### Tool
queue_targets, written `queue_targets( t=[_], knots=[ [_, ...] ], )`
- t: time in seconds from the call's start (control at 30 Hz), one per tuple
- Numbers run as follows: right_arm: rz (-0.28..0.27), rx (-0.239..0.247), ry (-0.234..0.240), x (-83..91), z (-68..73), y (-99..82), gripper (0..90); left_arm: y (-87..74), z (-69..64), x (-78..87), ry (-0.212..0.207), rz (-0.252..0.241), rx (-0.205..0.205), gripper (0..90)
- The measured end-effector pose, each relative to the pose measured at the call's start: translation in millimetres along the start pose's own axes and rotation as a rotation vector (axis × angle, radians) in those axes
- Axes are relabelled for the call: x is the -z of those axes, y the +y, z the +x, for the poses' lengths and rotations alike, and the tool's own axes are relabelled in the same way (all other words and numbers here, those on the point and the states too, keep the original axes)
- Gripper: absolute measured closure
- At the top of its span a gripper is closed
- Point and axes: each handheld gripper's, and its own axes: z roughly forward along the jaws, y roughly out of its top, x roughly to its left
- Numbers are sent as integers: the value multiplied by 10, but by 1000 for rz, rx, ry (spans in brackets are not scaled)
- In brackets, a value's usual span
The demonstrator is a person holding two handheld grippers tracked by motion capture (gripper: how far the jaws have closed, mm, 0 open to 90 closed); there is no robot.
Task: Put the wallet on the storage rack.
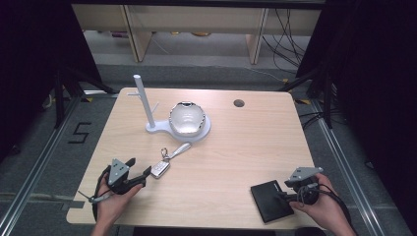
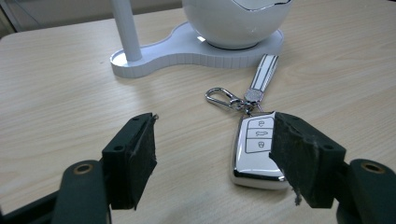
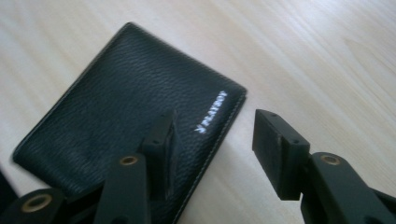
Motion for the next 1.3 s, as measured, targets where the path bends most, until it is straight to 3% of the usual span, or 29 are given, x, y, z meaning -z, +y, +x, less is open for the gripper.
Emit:
queue_targets(
  t=[0.13,0.17,0.27,0.37,0.47,0.5,0.53,0.6,0.63,0.67,0.77,0.83,1.13,1.3],
  knots=[
    [37,111,31,71,30,16,496,-17,5,25,18,-13,10,308],
    [46,83,42,87,70,19,495,-16,7,15,14,-14,5,308],
    [86,129,80,114,130,9,487,-17,-2,-1,19,-16,5,312],
    [113,204,118,92,199,1,487,-25,-15,-11,6,-20,5,315],
    [139,226,135,75,295,-9,477,-22,-24,-13,0,-26,12,316],
    [136,263,142,56,310,-5,477,-19,-23,-12,1,-28,10,317],
    [154,254,143,62,349,-9,478,-13,-23,-4,7,-24,8,317],
    [162,308,159,34,385,-7,476,-9,-22,2,5,-32,9,318],
    [173,304,158,34,414,-13,470,-11,-17,10,4,-33,6,318],
    [170,342,170,13,417,-10,465,-15,-18,18,7,-29,12,318],
    [192,350,161,-8,449,-18,441,-29,-5,20,8,-23,18,320],
    [188,394,168,-29,436,-1,432,-32,-1,6,3,-30,23,321],
    [215,474,152,-61,479,14,377,-22,-20,7,-2,-24,17,322],
    [221,469,148,-76,485,14,364,-24,-19,3,-10,-36,26,325]
  ],
)
